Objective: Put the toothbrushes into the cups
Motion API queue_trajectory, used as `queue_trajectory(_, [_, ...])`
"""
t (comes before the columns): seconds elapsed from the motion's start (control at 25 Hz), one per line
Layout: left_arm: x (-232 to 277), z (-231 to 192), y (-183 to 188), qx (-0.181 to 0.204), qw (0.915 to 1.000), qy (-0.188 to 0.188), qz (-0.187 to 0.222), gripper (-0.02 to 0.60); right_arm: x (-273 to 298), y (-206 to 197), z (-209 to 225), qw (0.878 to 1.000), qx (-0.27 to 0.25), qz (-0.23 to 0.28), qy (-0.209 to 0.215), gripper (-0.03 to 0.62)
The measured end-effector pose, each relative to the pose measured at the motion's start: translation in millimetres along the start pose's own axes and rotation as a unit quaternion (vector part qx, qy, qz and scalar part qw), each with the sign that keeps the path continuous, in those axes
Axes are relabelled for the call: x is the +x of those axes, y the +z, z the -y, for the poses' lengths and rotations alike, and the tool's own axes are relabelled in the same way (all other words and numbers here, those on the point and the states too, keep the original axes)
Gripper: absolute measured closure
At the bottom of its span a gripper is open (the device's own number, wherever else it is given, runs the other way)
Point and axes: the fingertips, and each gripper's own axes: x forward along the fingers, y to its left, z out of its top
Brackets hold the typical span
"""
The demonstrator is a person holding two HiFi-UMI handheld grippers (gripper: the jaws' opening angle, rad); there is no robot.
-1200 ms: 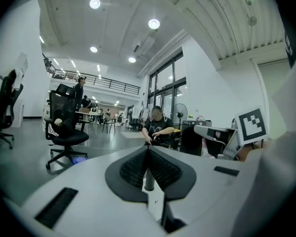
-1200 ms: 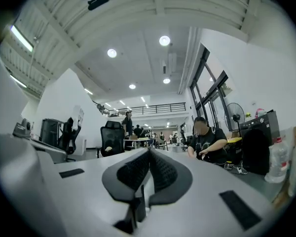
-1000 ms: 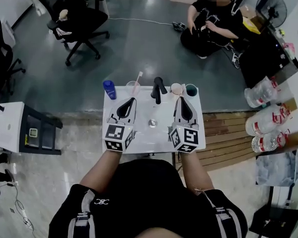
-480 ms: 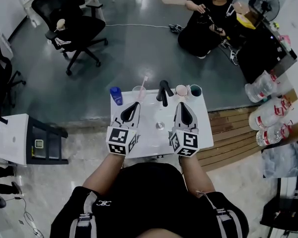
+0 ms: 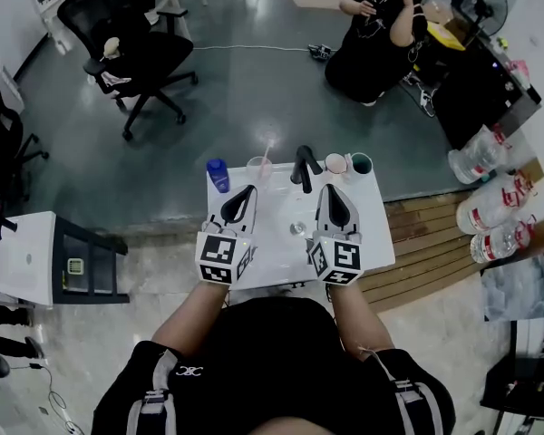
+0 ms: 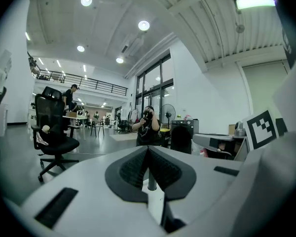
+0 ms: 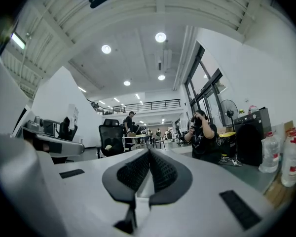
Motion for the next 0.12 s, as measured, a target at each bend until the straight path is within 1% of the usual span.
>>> queue_trajectory(0.12, [-2.1, -0.6, -2.8, 0.011, 0.9999, 0.000, -0.004, 0.569, -0.2, 1.0, -4.5, 1.000, 0.000, 0.003, 0.002, 0.580])
